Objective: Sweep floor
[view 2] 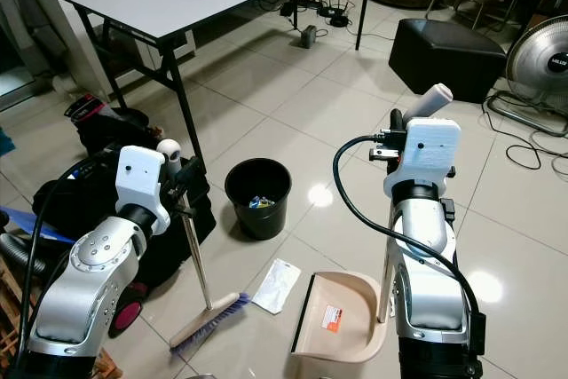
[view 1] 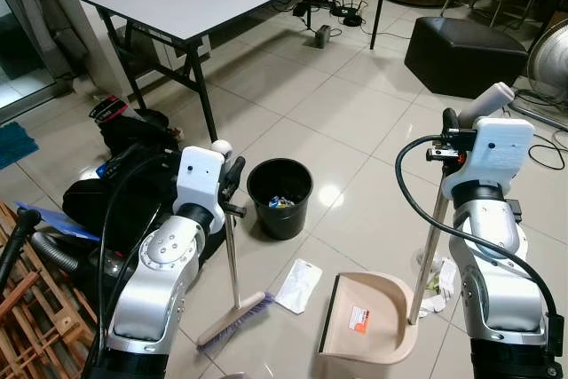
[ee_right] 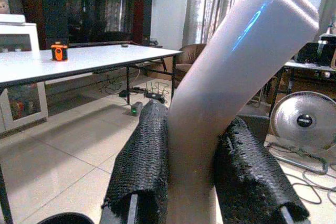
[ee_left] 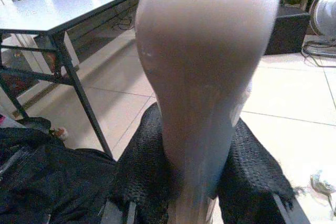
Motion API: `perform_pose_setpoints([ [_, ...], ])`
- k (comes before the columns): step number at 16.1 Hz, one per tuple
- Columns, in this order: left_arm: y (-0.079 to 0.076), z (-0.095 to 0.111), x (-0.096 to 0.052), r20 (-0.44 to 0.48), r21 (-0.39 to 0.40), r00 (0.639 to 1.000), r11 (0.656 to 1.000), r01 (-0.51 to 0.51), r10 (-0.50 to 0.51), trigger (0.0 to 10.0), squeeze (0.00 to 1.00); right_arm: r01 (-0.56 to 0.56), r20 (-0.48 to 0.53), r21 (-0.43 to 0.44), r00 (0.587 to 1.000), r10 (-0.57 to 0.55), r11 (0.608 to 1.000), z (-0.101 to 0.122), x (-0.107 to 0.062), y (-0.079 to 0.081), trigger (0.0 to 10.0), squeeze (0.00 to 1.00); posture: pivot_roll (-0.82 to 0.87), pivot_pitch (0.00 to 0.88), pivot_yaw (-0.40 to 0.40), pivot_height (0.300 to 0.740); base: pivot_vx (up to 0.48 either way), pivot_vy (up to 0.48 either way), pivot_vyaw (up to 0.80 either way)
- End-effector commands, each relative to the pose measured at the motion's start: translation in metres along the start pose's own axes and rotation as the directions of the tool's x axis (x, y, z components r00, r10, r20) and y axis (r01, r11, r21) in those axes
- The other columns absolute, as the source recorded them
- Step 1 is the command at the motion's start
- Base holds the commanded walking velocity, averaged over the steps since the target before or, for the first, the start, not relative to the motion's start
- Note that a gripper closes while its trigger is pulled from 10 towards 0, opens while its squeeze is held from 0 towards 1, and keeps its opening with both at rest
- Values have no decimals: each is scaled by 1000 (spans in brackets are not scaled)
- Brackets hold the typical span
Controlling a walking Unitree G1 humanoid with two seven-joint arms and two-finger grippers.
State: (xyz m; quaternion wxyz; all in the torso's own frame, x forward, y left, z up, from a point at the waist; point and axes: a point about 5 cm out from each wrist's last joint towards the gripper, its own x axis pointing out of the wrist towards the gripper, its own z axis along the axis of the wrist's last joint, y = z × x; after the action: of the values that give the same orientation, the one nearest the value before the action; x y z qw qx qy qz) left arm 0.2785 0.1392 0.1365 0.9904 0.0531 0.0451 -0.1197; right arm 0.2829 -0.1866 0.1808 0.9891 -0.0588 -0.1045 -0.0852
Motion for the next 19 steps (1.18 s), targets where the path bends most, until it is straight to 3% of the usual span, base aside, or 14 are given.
perform_pose_setpoints([
  [1, 1, 8, 0, 35, 24, 999, 1000, -3, 2, 10000, 0, -2, 13, -5, 1000, 2, 1000, 4, 0, 0, 10000, 0, -39, 0, 23, 740, 0, 0, 0],
  [7, 1, 8, 0, 35, 24, 999, 1000, -3, 2, 10000, 0, 1, 18, -13, 1000, -1, 1000, 4, 0, 0, 10000, 0, 0, 0, 0, 740, 0, 0, 0],
  [8, 2, 8, 0, 40, 26, 999, 1000, -11, 10, 10000, 0, -19, 28, -1, 999, 19, 1000, 6, 2, 2, 10000, 0, -94, 0, 3, 740, 0, 0, 0],
  [16, 3, 8, -1, 45, 25, 999, 999, -28, 27, 10000, 0, -43, 23, 23, 999, 42, 999, 7, 3, 1, 10000, 0, -93, 0, -1, 740, 0, 0, 0],
  [19, 3, 9, -3, 41, -18, 999, 1000, -23, 24, 10000, 0, -66, 50, 52, 997, 63, 996, 11, 4, 0, 10000, 0, -80, 0, -11, 740, 0, 0, 0],
])
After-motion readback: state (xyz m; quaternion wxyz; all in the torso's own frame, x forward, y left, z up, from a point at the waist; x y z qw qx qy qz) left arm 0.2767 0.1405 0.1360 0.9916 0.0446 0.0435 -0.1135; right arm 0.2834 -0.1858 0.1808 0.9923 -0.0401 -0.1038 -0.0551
